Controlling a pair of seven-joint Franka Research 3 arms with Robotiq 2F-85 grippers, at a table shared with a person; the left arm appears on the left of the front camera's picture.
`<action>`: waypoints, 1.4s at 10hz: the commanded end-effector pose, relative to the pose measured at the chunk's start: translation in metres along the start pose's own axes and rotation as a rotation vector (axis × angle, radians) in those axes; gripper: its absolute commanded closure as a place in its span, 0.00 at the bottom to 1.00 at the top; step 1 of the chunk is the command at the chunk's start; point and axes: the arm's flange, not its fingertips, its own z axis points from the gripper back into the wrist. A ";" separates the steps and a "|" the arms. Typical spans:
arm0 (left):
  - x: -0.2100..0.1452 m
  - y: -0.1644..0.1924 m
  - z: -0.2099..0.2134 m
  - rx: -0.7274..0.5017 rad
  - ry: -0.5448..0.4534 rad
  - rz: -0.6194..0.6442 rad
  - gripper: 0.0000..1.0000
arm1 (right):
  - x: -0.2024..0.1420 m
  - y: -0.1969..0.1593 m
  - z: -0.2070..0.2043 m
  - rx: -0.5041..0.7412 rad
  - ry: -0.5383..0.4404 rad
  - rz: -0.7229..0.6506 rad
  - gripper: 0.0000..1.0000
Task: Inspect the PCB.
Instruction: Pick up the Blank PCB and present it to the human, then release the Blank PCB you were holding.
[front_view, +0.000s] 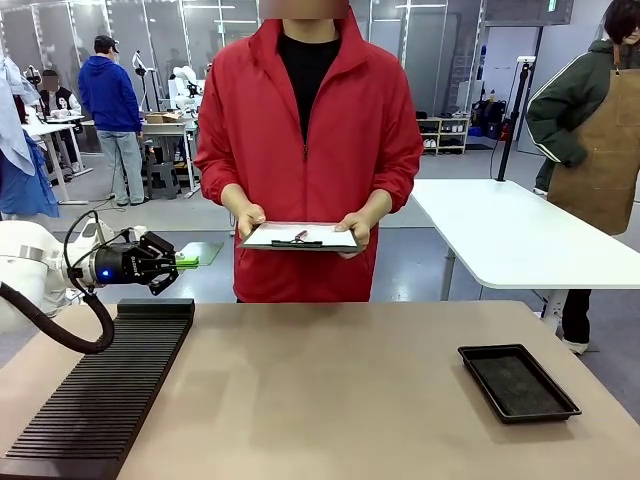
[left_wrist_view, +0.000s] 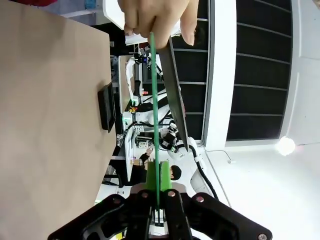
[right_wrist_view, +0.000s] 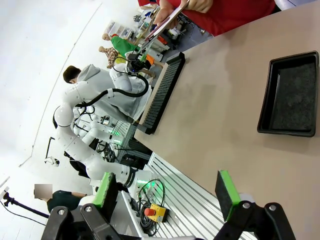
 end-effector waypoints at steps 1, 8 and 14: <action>0.007 -0.002 -0.001 0.026 0.011 -0.007 0.96 | 0.000 0.001 0.001 0.008 -0.006 0.008 0.00; 0.000 0.000 0.000 0.000 0.000 0.000 0.96 | 0.000 0.001 0.001 0.008 -0.006 0.008 0.00; 0.000 0.000 0.000 0.000 0.000 0.000 0.96 | 0.000 0.001 0.001 0.008 -0.006 0.008 0.00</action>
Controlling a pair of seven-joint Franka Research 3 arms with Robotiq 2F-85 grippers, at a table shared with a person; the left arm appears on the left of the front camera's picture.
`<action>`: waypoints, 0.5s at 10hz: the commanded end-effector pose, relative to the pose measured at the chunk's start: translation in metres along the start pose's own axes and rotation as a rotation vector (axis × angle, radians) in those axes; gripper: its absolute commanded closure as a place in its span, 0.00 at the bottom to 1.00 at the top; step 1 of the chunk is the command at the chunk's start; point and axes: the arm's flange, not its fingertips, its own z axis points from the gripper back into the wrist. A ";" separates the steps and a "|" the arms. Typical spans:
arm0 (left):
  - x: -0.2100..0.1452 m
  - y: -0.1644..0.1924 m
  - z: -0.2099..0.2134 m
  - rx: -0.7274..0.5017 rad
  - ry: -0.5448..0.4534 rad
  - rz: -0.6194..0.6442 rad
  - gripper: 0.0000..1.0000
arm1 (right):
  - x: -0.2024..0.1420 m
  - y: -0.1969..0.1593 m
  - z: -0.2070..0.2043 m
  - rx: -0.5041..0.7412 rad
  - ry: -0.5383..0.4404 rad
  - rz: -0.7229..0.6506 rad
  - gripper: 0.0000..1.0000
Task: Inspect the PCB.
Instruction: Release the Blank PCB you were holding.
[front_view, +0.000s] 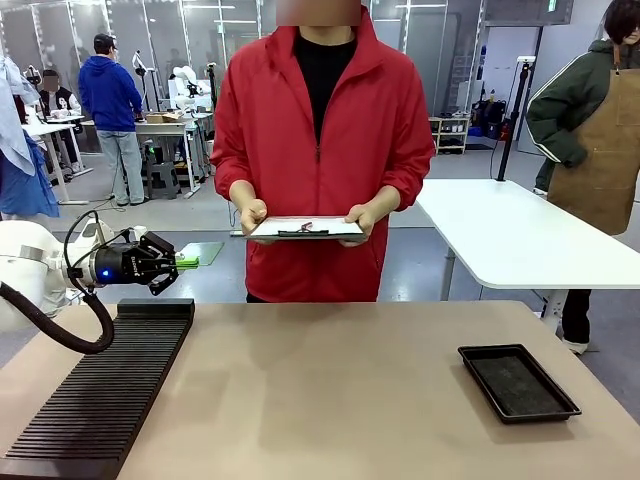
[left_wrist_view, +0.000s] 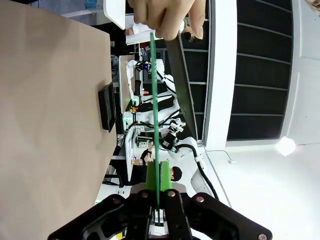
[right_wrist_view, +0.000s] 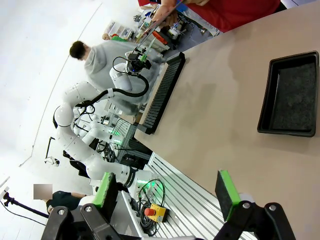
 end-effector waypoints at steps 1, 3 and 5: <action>0.000 0.000 0.000 -0.002 -0.001 0.000 0.96 | 0.000 0.000 0.001 0.008 -0.007 0.008 0.00; 0.000 0.000 0.000 -0.002 -0.001 0.000 0.96 | 0.000 0.000 0.001 0.008 -0.007 0.008 0.00; 0.000 0.000 0.000 -0.002 -0.001 0.000 0.96 | 0.000 0.000 0.001 0.008 -0.007 0.008 0.00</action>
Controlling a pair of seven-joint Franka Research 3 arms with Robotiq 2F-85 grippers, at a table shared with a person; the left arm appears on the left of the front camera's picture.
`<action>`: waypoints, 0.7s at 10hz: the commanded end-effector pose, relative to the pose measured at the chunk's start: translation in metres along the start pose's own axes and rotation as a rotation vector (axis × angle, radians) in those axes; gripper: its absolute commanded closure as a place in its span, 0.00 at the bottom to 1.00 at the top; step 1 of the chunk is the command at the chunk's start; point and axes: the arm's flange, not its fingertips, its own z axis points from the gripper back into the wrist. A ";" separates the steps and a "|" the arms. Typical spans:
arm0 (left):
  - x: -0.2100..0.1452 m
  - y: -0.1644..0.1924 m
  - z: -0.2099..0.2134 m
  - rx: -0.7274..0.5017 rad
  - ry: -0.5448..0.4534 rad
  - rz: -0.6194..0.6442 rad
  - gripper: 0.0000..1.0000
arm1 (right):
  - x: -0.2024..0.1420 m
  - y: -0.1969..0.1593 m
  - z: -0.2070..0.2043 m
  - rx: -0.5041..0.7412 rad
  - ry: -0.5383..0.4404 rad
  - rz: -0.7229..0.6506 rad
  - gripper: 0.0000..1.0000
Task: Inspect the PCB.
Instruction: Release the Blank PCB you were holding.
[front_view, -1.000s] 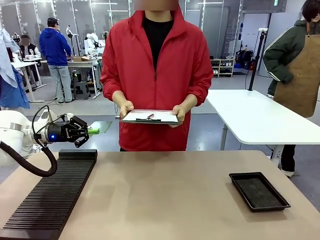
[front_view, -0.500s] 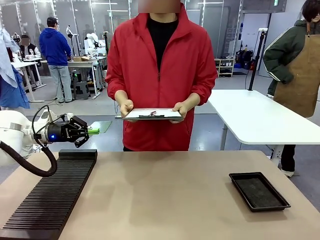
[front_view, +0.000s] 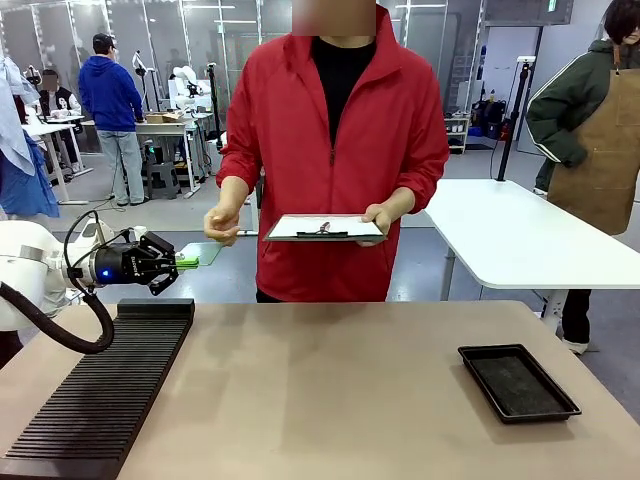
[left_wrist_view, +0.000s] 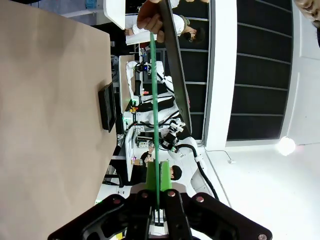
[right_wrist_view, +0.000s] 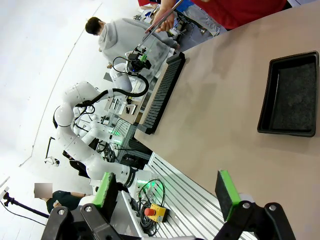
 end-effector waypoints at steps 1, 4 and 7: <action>0.000 0.000 0.000 -0.002 -0.001 0.000 0.96 | 0.000 0.000 0.001 0.008 -0.007 0.008 0.00; 0.000 0.000 0.000 -0.002 -0.001 0.000 0.96 | 0.000 0.000 0.001 0.008 -0.007 0.008 0.00; 0.000 0.000 0.000 -0.002 -0.001 0.000 0.96 | 0.000 0.000 0.001 0.008 -0.007 0.008 0.00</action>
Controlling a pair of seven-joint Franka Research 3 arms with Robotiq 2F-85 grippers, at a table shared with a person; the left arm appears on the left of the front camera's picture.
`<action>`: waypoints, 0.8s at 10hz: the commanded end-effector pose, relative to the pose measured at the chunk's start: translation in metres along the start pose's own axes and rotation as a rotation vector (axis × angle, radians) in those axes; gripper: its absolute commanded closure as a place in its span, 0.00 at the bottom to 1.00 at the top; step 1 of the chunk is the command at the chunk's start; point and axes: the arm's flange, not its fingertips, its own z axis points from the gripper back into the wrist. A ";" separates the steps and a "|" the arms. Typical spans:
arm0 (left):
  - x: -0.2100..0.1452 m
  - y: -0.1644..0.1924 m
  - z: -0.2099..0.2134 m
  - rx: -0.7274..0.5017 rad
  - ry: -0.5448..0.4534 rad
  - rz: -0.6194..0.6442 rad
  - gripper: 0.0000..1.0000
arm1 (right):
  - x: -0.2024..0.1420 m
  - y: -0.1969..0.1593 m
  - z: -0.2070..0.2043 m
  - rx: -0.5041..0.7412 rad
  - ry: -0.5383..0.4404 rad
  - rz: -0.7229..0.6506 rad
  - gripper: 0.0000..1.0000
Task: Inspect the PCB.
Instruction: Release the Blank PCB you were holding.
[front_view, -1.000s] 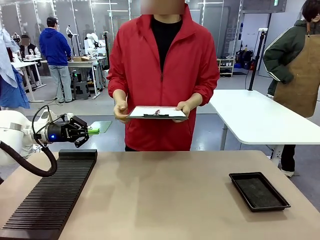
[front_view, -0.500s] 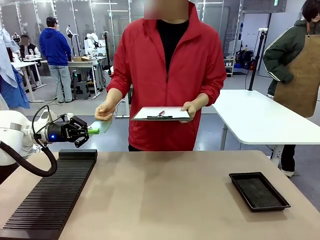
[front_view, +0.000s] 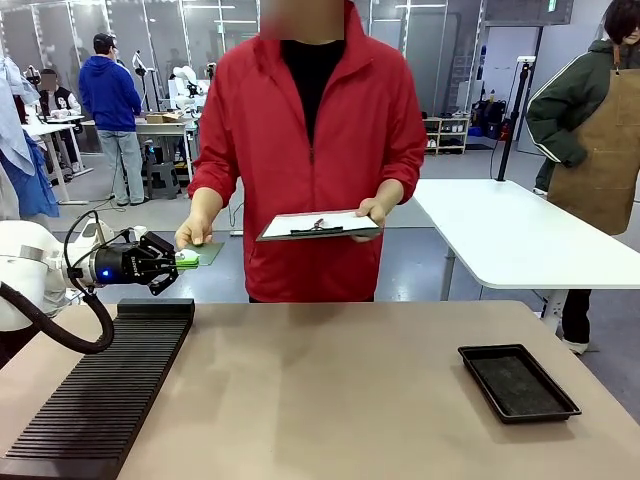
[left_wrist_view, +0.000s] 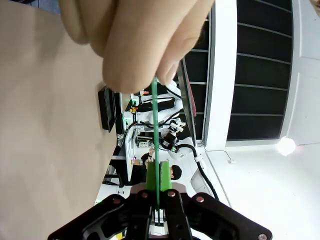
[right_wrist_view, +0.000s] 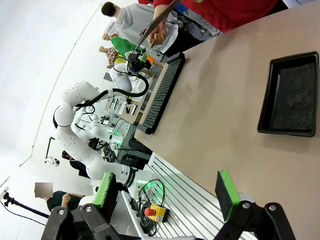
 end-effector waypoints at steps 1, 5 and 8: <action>0.000 0.000 0.000 -0.002 -0.001 0.000 0.96 | 0.000 0.000 0.001 0.008 -0.007 0.008 0.00; 0.000 0.000 0.000 -0.002 -0.001 0.000 0.96 | 0.000 0.000 0.001 0.008 -0.007 0.008 0.00; 0.000 0.000 0.000 -0.002 -0.001 0.000 0.96 | 0.000 0.000 0.001 0.008 -0.007 0.008 0.00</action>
